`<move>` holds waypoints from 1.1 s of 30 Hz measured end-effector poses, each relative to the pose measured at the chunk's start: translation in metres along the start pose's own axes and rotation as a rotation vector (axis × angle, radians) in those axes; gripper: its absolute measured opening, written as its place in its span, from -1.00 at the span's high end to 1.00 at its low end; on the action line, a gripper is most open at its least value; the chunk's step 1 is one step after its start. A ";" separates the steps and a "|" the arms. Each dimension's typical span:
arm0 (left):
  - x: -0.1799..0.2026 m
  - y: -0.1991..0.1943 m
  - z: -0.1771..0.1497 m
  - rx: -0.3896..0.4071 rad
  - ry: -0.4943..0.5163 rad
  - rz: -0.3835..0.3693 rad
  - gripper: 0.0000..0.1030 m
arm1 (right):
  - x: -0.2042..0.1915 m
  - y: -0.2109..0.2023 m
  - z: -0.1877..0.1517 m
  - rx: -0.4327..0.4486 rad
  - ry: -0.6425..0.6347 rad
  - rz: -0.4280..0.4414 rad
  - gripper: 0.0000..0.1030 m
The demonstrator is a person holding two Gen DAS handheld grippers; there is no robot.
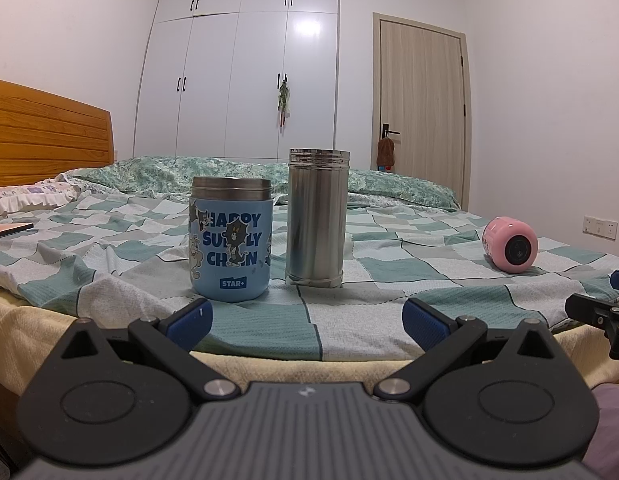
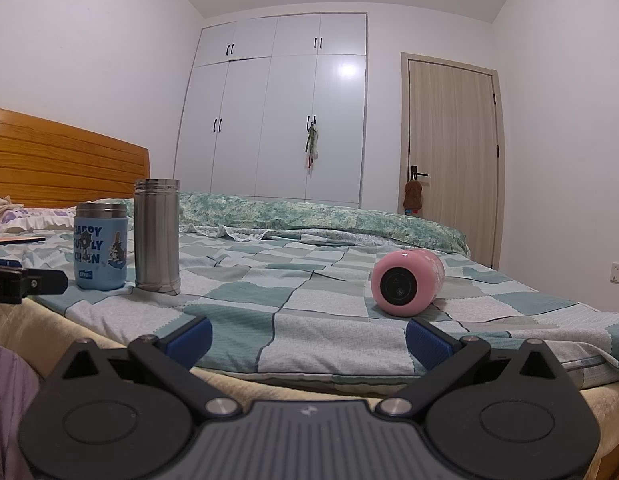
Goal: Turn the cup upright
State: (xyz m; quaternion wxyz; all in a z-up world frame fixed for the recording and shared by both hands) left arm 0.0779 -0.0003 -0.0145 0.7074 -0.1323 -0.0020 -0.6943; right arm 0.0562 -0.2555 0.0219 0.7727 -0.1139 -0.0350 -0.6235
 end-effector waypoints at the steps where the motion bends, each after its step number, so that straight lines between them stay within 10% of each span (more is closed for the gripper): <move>1: 0.000 0.000 0.000 0.000 0.000 0.000 -1.00 | 0.000 0.000 0.000 0.000 0.000 0.000 -1.00; 23: 0.007 0.000 0.003 -0.031 0.012 -0.022 -1.00 | -0.003 -0.004 0.003 0.003 -0.020 -0.005 -1.00; 33: 0.063 0.033 0.032 -0.071 0.092 -0.181 -1.00 | 0.034 0.027 0.037 -0.085 -0.022 -0.029 -1.00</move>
Point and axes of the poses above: each gripper's, at about its wrist camera, not at the fingertips, and y roughly the way its jaws point, x to its right, z to its top, the point moved 8 cm from there along y, roughly the way its jaws point, and after that the axes turned 9 degrees about -y, right-handed, at the moved point
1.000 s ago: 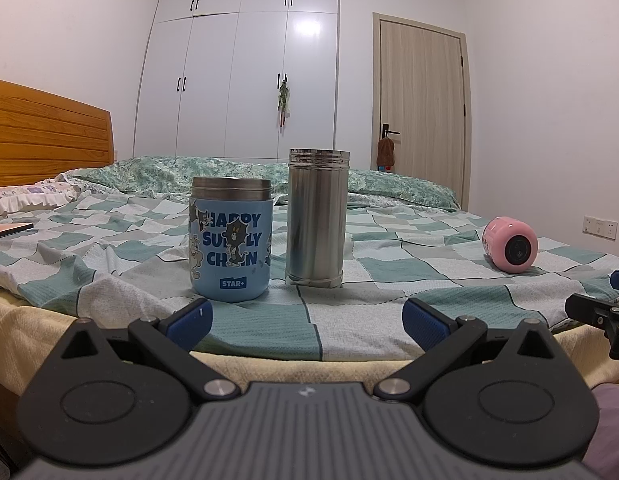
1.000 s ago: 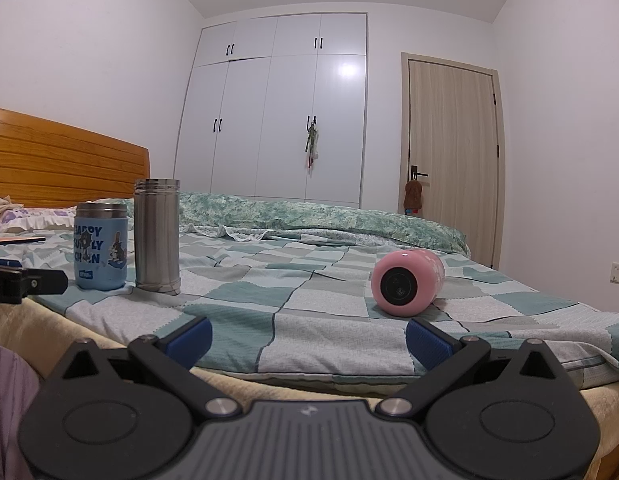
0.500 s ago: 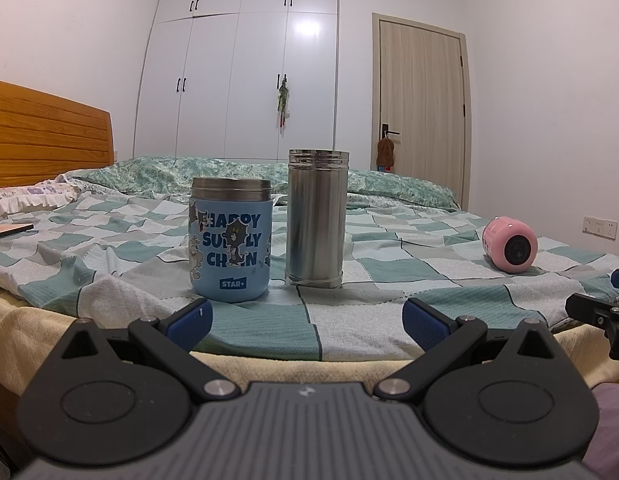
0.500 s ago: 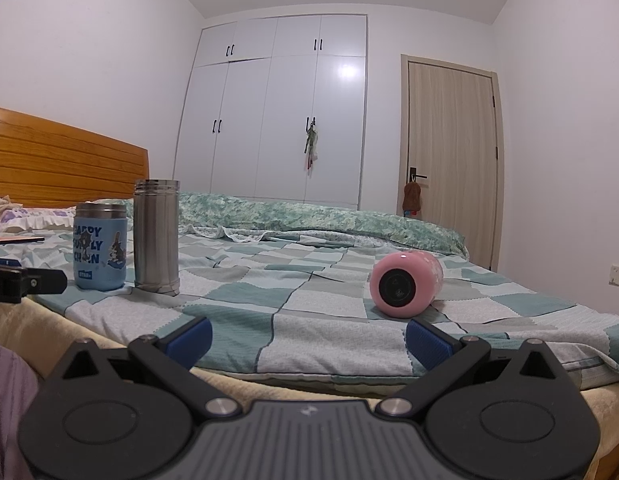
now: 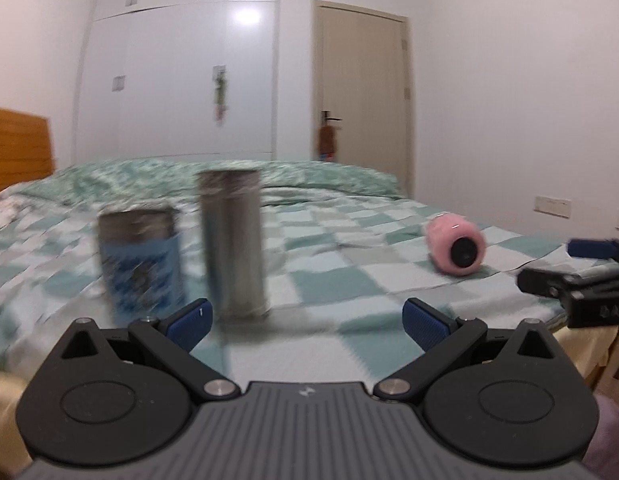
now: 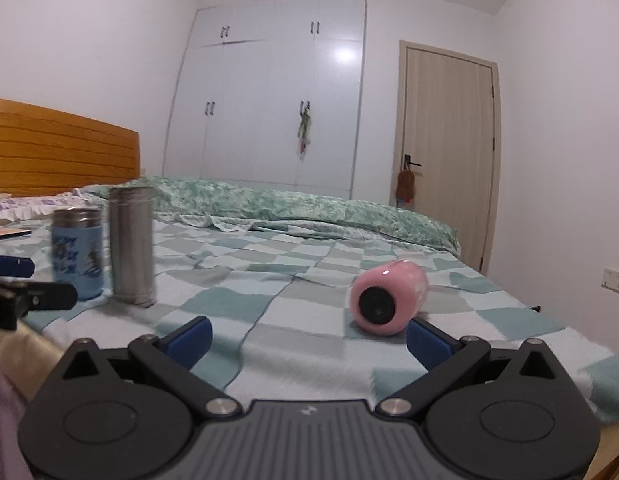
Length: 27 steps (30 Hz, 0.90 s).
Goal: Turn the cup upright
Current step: 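Move the right tool to the lying pink tumbler and grasp its body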
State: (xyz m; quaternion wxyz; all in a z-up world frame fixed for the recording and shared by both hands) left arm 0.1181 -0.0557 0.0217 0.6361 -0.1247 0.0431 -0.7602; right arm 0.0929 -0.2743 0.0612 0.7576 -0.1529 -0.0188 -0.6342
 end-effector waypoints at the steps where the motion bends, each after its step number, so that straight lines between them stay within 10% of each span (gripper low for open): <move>1: 0.005 0.006 0.004 -0.002 0.010 -0.013 -1.00 | 0.006 0.008 0.007 -0.016 0.000 -0.005 -1.00; 27: 0.056 0.239 0.037 -0.290 0.217 -0.294 -1.00 | 0.076 0.209 0.015 -0.465 0.129 -0.073 -1.00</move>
Point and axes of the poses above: each gripper's, at about its wrist camera, not at the fingertips, and y roughly the way its jaws point, x to its right, z to its top, the point moved 8 cm from there along y, roughly the way its jaws point, and after that the axes turned 9 degrees about -y, right-handed, at the moved point
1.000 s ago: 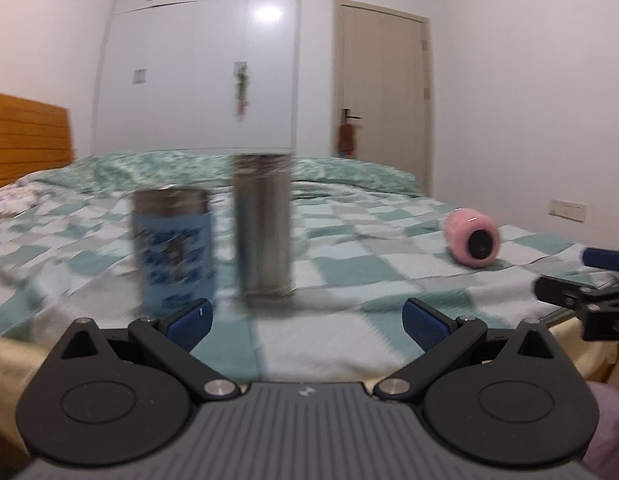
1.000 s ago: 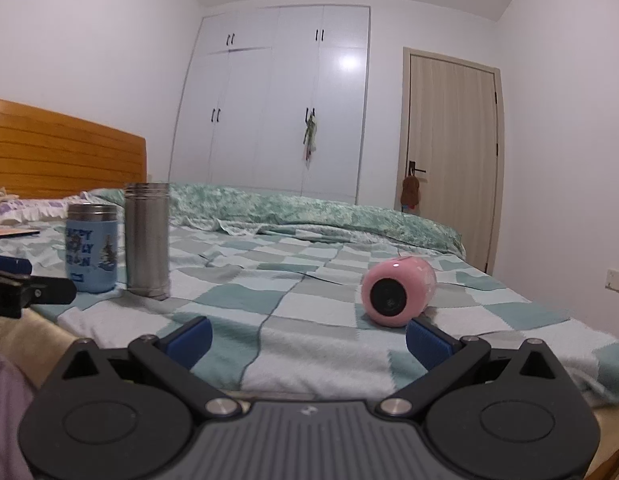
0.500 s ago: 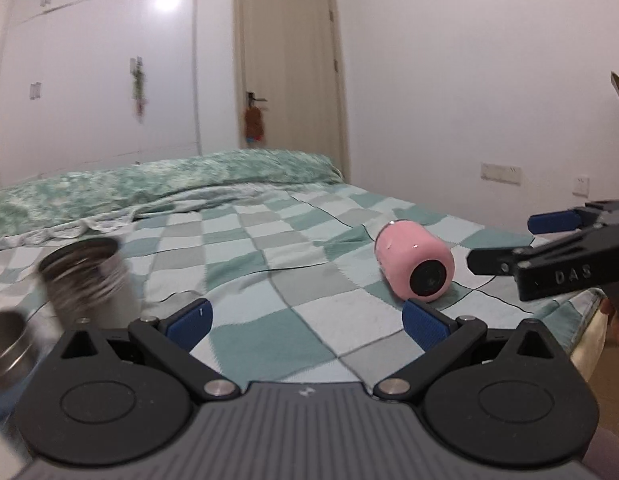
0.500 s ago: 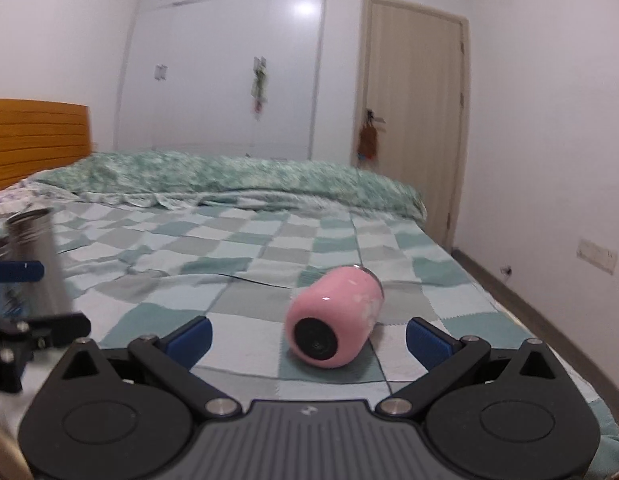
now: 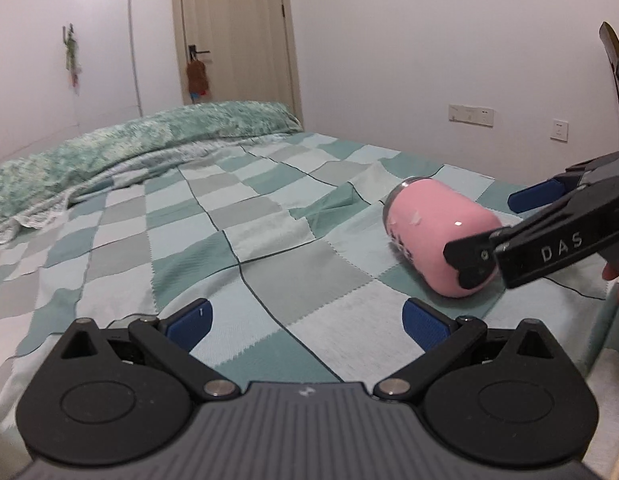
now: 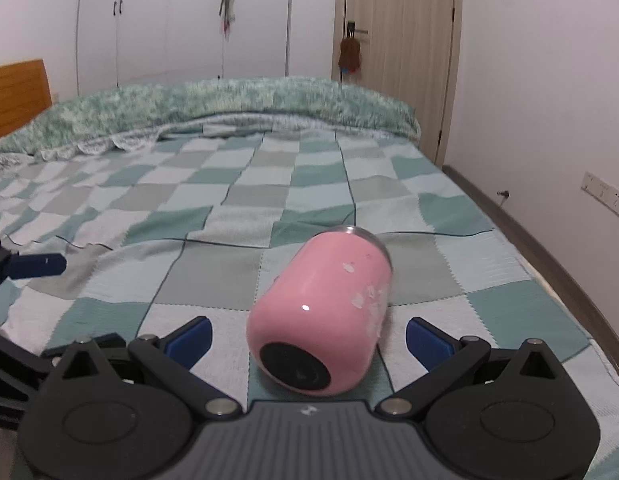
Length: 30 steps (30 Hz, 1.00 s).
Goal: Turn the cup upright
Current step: 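Move the right tool to the lying pink tumbler and grasp its body, then lift the pink tumbler with the right tool and carry it toward the left tool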
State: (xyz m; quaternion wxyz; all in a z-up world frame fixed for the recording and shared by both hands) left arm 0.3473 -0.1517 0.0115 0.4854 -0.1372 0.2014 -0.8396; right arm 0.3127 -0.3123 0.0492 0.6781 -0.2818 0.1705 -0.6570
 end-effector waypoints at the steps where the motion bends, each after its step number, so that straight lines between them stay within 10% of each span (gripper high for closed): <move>1: -0.004 0.005 0.002 -0.003 0.007 -0.005 -1.00 | -0.001 0.006 0.001 -0.012 -0.002 -0.002 -1.00; 18: -0.037 0.051 0.002 -0.108 0.126 -0.088 -1.00 | 0.007 0.077 -0.003 -0.169 0.016 -0.098 -0.96; 30: -0.024 0.028 0.005 -0.072 0.145 -0.078 -1.00 | 0.020 0.057 -0.006 -0.115 0.150 -0.024 -0.69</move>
Point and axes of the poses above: each gripper's, at about its wrist camera, not at the fingertips, and y roughly the way its jaws point, x to its right, z to its top, the point moved 8 cm from there along y, roughly the way its jaws point, and after that the axes turned 9 degrees about -y, right-handed, at the moved point
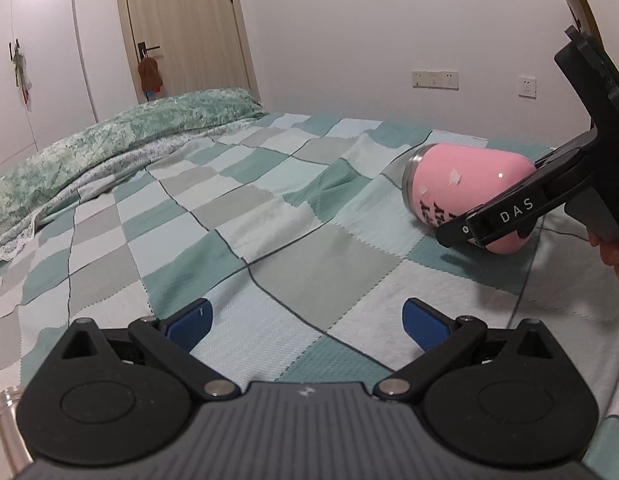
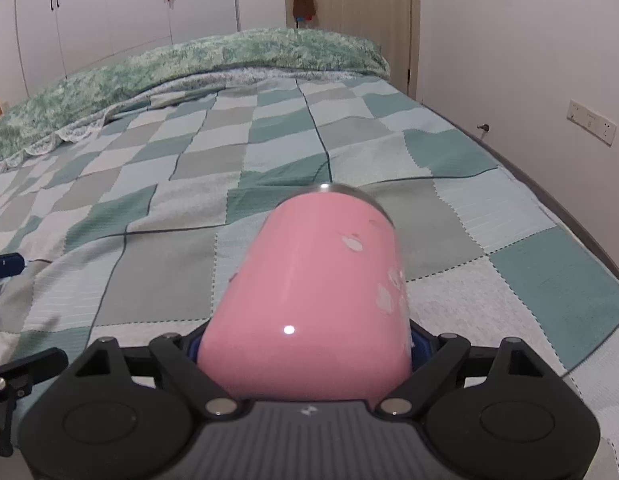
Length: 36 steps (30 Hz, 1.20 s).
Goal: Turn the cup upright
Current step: 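Lift the pink tumbler with the right tool and carry it toward the left tool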
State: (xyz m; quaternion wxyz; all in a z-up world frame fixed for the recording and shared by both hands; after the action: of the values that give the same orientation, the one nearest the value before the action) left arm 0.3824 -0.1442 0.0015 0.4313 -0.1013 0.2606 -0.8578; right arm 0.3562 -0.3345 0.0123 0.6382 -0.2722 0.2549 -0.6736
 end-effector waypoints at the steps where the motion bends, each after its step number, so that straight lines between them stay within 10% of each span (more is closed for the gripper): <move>1: 0.002 -0.003 0.000 0.003 0.001 0.001 -1.00 | 0.000 -0.004 0.000 0.012 0.001 0.002 -0.68; 36: 0.033 -0.179 -0.049 0.063 -0.141 0.146 -1.00 | -0.115 -0.169 -0.050 0.283 -0.168 0.178 -0.61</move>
State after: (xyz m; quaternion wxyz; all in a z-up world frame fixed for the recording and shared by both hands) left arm 0.2191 -0.0645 0.0540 0.5130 -0.1285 0.2090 -0.8226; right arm 0.2040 -0.2104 0.0885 0.7461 -0.2116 0.1266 -0.6185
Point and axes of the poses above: each gripper's, at about its wrist camera, not at the fingertips, and y roughly the way its jaws point, x to its right, z to its top, the point moved 8 cm from there along y, roughly the way its jaws point, and after that the axes turned 9 degrees about -y, right-handed, at the moved point
